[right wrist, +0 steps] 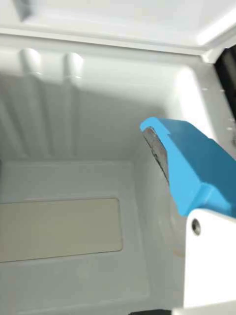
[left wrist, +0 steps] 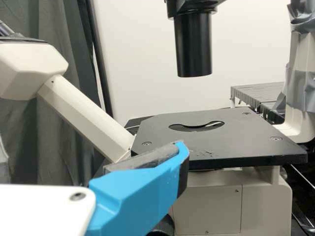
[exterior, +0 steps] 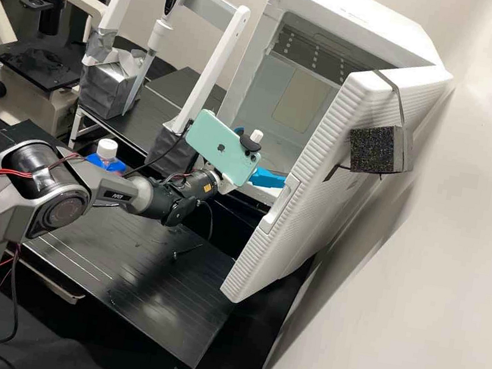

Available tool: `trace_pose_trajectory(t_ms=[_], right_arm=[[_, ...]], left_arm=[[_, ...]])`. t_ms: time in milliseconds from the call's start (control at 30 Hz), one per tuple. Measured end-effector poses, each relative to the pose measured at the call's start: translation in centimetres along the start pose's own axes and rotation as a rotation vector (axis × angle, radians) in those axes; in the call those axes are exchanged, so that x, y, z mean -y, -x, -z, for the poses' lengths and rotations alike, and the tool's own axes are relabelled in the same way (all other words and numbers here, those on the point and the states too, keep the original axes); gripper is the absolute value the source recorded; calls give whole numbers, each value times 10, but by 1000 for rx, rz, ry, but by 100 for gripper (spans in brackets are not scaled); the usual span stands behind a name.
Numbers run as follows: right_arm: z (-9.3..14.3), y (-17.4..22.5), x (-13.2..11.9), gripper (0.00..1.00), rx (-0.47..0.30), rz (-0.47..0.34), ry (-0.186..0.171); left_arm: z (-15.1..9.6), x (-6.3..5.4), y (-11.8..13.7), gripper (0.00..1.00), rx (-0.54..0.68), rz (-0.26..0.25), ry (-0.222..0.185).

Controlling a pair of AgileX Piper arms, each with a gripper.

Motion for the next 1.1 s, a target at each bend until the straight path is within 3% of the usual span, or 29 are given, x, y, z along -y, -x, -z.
trace_pose_trajectory(t_ms=[167, 467, 1100], right_arm=[[2, -6, 9, 100, -12, 17, -4], [-17, -23, 30, 100, 56, 72, -5], [-23, -32, 31, 100, 71, 76, -4]], left_arm=[[0, 0, 0, 100, 0, 0, 0], [0, 0, 0, 100, 0, 0, 0], [0, 0, 0, 100, 0, 0, 0]])
